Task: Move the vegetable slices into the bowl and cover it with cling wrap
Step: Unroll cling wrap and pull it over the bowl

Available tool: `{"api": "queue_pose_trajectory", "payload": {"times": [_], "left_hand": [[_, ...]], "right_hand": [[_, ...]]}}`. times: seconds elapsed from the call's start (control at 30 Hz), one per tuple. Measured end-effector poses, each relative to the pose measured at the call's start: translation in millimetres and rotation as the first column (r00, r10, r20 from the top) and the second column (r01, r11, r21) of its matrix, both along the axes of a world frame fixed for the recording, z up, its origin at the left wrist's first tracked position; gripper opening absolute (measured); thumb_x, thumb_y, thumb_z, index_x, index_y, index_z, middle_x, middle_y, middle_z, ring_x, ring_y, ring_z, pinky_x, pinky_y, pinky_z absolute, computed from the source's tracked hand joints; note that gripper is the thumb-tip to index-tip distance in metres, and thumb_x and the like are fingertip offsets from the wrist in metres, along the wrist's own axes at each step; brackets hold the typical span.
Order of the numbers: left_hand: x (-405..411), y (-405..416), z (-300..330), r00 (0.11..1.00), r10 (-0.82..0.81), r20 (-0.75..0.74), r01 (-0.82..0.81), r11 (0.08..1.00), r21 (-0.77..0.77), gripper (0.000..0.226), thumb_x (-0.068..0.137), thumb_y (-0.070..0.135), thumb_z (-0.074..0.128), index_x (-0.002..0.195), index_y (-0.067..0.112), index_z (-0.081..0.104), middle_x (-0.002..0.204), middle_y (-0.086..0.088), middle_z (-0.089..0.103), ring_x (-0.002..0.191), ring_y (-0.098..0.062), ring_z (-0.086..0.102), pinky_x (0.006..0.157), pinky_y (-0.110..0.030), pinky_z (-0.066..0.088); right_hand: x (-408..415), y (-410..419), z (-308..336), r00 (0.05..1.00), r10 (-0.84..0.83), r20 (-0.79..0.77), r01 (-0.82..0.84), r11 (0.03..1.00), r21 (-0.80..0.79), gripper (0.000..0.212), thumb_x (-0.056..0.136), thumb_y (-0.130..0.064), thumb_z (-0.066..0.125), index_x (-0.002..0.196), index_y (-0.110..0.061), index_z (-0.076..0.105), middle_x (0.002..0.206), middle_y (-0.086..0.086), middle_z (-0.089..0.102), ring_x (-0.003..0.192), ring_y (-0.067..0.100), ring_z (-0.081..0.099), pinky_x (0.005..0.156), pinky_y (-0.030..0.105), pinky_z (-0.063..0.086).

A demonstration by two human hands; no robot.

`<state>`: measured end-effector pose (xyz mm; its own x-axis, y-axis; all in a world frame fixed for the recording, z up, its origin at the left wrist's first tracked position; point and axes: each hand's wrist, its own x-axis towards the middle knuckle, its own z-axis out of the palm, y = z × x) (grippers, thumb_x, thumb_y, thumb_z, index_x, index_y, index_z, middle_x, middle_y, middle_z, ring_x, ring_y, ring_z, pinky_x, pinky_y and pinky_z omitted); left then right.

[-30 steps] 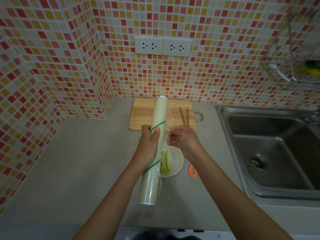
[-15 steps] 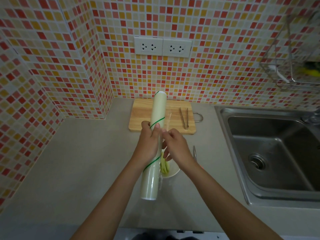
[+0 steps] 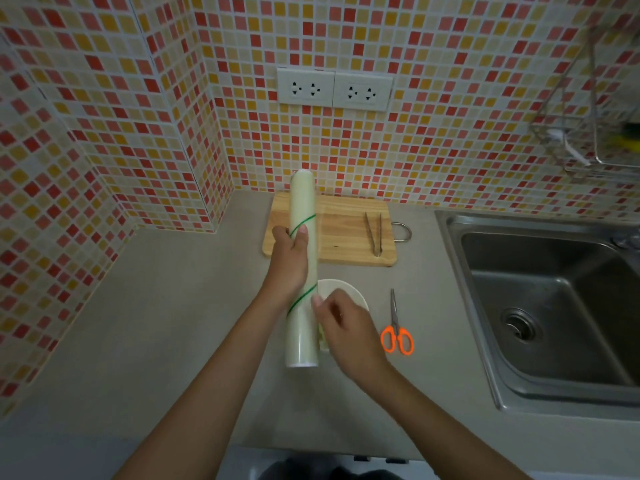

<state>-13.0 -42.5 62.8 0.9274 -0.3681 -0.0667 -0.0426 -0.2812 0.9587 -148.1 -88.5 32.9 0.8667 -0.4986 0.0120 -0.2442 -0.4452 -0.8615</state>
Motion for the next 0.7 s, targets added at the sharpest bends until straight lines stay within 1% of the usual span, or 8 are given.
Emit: {"api": "queue_pose_trajectory", "payload": {"times": [0.1, 0.23, 0.3, 0.37, 0.43, 0.47, 0.57, 0.7], "left_hand": [[12, -1, 1, 0.999, 0.027, -0.019, -0.027, 1.000, 0.008, 0.026, 0.101, 0.037, 0.031, 0.103, 0.012, 0.030, 0.081, 0.005, 0.043, 0.071, -0.008, 0.045, 0.063, -0.032, 0.035], [19, -4, 2, 0.999, 0.028, -0.014, -0.028, 0.999, 0.026, 0.025, 0.101, 0.037, 0.030, 0.102, 0.012, 0.030, 0.080, 0.004, 0.042, 0.070, -0.009, 0.045, 0.066, -0.033, 0.035], [22, -4, 3, 0.999, 0.042, -0.024, -0.041, 0.999, 0.022, 0.025, 0.101, 0.037, 0.030, 0.102, 0.012, 0.029, 0.080, 0.004, 0.041, 0.070, -0.010, 0.044, 0.062, -0.032, 0.034], [25, -4, 3, 0.997, 0.063, -0.038, -0.063, 0.998, 0.016, 0.025, 0.101, 0.037, 0.030, 0.102, 0.012, 0.029, 0.081, 0.004, 0.040, 0.071, -0.012, 0.044, 0.062, -0.032, 0.034], [26, -5, 2, 0.998, 0.064, -0.030, -0.063, 0.998, 0.028, 0.026, 0.101, 0.037, 0.030, 0.102, 0.012, 0.030, 0.081, 0.004, 0.041, 0.071, -0.012, 0.044, 0.064, -0.033, 0.034], [25, -5, 2, 0.998, 0.059, -0.022, -0.058, 0.998, 0.032, 0.026, 0.101, 0.038, 0.030, 0.102, 0.012, 0.029, 0.080, 0.003, 0.041, 0.070, -0.011, 0.045, 0.062, -0.032, 0.034], [20, -10, 0, 0.998, 0.047, -0.033, -0.047, 0.999, 0.026, 0.026, 0.101, 0.038, 0.030, 0.102, 0.012, 0.029, 0.079, 0.004, 0.042, 0.068, -0.010, 0.045, 0.057, -0.029, 0.034], [16, -15, -2, 0.999, 0.024, -0.037, -0.022, 0.999, 0.033, 0.026, 0.101, 0.038, 0.030, 0.105, 0.011, 0.029, 0.081, 0.005, 0.043, 0.071, -0.008, 0.046, 0.057, -0.027, 0.034]], "right_hand": [[-10, 14, -10, 1.000, 0.022, 0.017, -0.020, 0.997, -0.075, 0.042, 0.089, -0.059, 0.035, 0.062, -0.027, 0.031, 0.055, -0.005, 0.041, 0.054, 0.010, 0.039, 0.055, 0.036, 0.037], [-3, 15, -16, 0.995, -0.001, 0.100, 0.009, 0.997, -0.073, 0.036, 0.100, -0.027, 0.040, 0.066, -0.020, 0.031, 0.059, -0.008, 0.038, 0.055, 0.007, 0.035, 0.055, 0.027, 0.030], [-1, 11, -20, 0.988, -0.085, 0.128, 0.068, 0.989, 0.134, 0.037, 0.101, -0.020, 0.040, 0.064, -0.018, 0.036, 0.055, -0.008, 0.041, 0.050, 0.007, 0.038, 0.051, 0.024, 0.032], [-2, 6, -21, 0.973, -0.173, 0.153, 0.099, 0.911, 0.400, 0.040, 0.102, -0.018, 0.039, 0.062, -0.014, 0.042, 0.050, -0.005, 0.045, 0.042, 0.011, 0.041, 0.045, 0.024, 0.035], [0, 1, -20, 0.967, -0.205, 0.150, 0.111, 0.871, 0.479, 0.041, 0.101, -0.026, 0.038, 0.064, -0.012, 0.048, 0.053, -0.001, 0.049, 0.041, 0.015, 0.044, 0.043, 0.023, 0.036], [3, -1, -18, 0.968, -0.205, 0.143, 0.119, 0.882, 0.456, 0.040, 0.100, -0.033, 0.040, 0.067, -0.014, 0.050, 0.055, 0.000, 0.051, 0.044, 0.016, 0.046, 0.045, 0.024, 0.037], [20, -6, -6, 0.982, -0.140, 0.127, 0.105, 0.962, 0.251, 0.033, 0.096, -0.042, 0.047, 0.070, -0.021, 0.046, 0.059, -0.006, 0.051, 0.054, 0.013, 0.050, 0.056, 0.032, 0.041], [35, -10, 1, 0.988, -0.077, 0.136, 0.073, 0.997, 0.035, 0.027, 0.099, -0.025, 0.045, 0.073, -0.016, 0.042, 0.056, -0.006, 0.046, 0.055, 0.013, 0.046, 0.055, 0.033, 0.036]]}}
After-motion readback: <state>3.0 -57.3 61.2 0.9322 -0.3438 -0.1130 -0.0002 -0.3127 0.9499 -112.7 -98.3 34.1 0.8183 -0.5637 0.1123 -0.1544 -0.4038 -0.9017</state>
